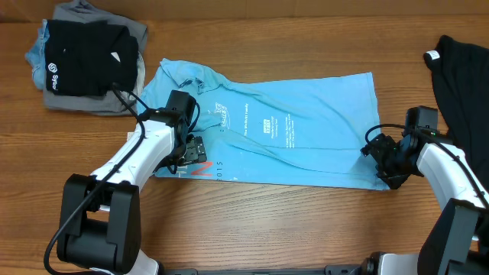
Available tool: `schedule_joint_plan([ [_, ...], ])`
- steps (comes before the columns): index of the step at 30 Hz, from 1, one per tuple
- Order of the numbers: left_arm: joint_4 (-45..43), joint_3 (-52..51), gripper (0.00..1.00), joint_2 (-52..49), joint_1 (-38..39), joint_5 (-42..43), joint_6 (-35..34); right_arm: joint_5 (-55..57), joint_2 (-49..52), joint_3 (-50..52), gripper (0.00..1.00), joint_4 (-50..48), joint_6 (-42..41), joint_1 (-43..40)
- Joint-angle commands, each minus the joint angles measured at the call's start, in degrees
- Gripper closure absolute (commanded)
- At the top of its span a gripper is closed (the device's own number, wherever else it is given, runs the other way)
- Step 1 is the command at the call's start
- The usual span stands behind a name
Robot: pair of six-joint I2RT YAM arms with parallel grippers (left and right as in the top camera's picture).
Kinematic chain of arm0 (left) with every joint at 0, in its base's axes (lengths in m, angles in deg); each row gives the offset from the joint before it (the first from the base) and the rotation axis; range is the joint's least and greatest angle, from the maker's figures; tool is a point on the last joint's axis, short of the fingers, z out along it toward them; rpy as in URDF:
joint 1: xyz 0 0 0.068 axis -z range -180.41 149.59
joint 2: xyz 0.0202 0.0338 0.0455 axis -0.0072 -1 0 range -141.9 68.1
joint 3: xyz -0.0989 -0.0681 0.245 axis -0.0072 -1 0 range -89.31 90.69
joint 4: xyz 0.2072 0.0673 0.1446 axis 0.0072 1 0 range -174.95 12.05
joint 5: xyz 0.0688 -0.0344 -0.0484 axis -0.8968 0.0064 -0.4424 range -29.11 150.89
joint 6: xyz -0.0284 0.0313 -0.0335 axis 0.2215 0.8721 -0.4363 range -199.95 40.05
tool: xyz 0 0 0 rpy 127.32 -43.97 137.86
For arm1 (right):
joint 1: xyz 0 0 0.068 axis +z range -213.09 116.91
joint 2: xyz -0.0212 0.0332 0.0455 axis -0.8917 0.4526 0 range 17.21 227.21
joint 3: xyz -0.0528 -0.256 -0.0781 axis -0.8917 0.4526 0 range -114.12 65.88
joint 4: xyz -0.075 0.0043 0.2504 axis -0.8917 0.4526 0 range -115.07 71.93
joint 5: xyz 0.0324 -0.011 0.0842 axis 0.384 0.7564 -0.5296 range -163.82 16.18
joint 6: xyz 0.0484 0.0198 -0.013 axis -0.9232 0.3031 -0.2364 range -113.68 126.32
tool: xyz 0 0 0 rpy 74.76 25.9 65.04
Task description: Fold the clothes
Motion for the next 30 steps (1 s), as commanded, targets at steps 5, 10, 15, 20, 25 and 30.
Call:
schedule_joint_plan([
  [5, 0.13, -0.61, 0.0, 0.63, -0.15, 0.66, -1.22, -0.55, 2.71, 1.64, 0.2, -2.03, 0.13, -0.02],
  [10, 0.11, -0.61, 0.0, 0.63, -0.15, 0.66, -1.22, -1.62, 4.35, 1.77, 0.21, -3.37, -0.02, -0.02],
  [15, 0.13, -0.61, 0.0, 0.63, -0.15, 0.66, -1.2, -1.57, 4.46, 1.75, 0.33, -4.46, -0.02, -0.02],
  [20, 0.09, -0.61, 0.0, 0.63, -0.15, 0.63, -1.22, -1.11, 4.46, 1.53, 0.47, -4.85, -0.02, -0.02],
  [25, 0.11, -0.61, 0.0, 0.63, -0.15, 0.13, -1.2, -0.24, 4.44, 0.63, 0.51, -4.72, 0.0, -0.02],
  [30, 0.13, -0.61, 0.0, 0.63, -0.15, -0.46, -1.2, 0.11, 4.44, -0.07, 0.52, -4.46, 0.0, -0.02],
])
